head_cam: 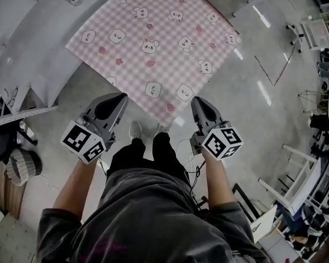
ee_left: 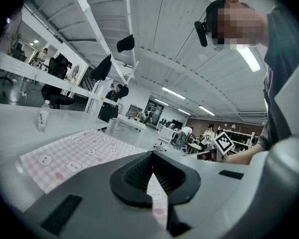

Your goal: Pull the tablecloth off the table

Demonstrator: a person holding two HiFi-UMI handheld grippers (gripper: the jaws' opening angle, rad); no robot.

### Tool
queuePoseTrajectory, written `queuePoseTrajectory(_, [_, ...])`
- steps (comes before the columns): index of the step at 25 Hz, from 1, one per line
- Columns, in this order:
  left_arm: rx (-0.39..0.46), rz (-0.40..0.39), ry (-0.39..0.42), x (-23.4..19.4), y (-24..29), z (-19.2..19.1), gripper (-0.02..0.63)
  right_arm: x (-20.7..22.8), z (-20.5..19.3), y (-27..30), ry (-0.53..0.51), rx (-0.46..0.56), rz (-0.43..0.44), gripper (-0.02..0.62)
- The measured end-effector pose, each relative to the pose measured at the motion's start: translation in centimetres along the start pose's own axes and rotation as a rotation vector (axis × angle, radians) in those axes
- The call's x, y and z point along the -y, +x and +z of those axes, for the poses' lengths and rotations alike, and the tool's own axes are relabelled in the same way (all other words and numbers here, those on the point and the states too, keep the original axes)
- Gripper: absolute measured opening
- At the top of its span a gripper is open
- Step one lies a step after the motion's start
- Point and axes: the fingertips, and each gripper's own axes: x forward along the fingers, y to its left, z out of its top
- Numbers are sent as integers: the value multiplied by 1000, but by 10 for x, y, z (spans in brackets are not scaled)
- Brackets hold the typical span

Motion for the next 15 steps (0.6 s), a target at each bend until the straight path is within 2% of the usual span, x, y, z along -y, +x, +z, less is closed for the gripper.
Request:
queuePoseTrajectory(7, [-72,92,-75,-18,31,-55,2,54,-37,27,48,-102,11,-3])
queuePoseTrajectory(15, [-169,157,-166,-42,50,-141,2,102,-91,43,107,-227,-29,-3])
